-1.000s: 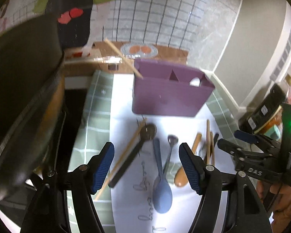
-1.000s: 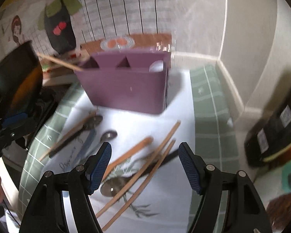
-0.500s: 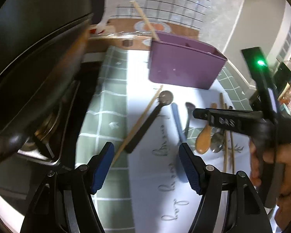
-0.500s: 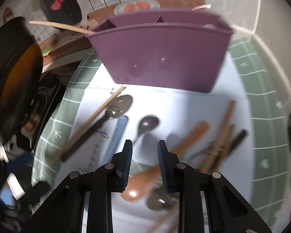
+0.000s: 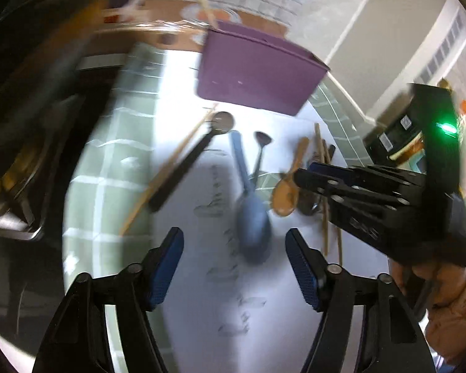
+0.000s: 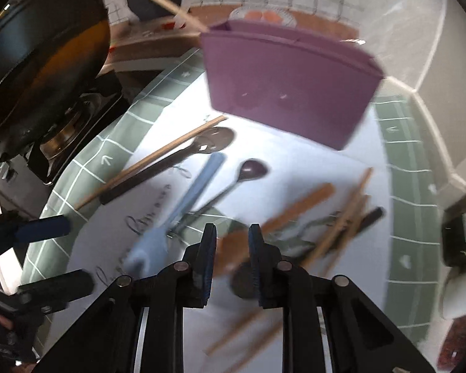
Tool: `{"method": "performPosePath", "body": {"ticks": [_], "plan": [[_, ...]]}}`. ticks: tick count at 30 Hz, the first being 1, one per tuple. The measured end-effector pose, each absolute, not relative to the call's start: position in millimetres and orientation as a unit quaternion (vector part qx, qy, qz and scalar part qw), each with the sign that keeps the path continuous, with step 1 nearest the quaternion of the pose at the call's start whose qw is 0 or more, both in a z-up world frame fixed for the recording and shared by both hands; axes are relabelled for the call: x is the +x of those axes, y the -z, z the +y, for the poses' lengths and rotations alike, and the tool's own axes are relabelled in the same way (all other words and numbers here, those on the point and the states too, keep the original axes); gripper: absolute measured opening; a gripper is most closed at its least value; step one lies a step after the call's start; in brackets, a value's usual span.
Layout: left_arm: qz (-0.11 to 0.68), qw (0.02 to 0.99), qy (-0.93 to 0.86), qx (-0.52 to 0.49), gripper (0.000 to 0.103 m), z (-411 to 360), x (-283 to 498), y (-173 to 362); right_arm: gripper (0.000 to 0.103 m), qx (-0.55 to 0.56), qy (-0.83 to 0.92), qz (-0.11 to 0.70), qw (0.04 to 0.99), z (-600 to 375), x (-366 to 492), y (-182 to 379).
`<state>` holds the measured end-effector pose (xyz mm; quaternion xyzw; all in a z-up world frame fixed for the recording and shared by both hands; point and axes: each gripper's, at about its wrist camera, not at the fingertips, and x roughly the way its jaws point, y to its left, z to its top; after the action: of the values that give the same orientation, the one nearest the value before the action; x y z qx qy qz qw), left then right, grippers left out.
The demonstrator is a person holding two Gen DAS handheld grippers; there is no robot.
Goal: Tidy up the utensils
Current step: 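Grasp the blue plastic spoon with the left tool while the right tool grasps another white spoon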
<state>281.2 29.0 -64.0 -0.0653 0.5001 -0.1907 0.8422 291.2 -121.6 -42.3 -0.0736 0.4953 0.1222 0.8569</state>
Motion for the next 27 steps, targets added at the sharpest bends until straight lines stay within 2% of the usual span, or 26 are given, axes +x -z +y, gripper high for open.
{"method": "performPosePath", "body": {"ticks": [3, 8, 9, 12, 13, 16, 27], "plan": [[0.53, 0.825, 0.187, -0.062, 0.044, 9, 313, 72, 0.021, -0.072, -0.109, 0.488, 0.863, -140, 283, 34], [0.579, 0.795, 0.163, -0.073, 0.043, -5, 356, 86, 0.026, -0.073, -0.097, 0.484, 0.867, -167, 264, 32], [0.587, 0.79, 0.162, -0.074, 0.04, -9, 363, 89, 0.026, -0.074, -0.096, 0.485, 0.866, -169, 261, 34], [0.593, 0.788, 0.157, -0.057, 0.027, -17, 369, 91, 0.026, -0.069, -0.099, 0.487, 0.865, -174, 256, 36], [0.594, 0.786, 0.165, -0.055, 0.019, -19, 369, 91, 0.026, -0.066, -0.104, 0.488, 0.864, -174, 255, 36], [0.589, 0.788, 0.172, -0.054, 0.008, -18, 362, 88, 0.026, -0.067, -0.128, 0.481, 0.865, -166, 253, 33], [0.567, 0.81, 0.119, -0.095, 0.008, 47, 318, 73, 0.029, -0.049, -0.219, 0.49, 0.843, -89, 266, 45]]}}
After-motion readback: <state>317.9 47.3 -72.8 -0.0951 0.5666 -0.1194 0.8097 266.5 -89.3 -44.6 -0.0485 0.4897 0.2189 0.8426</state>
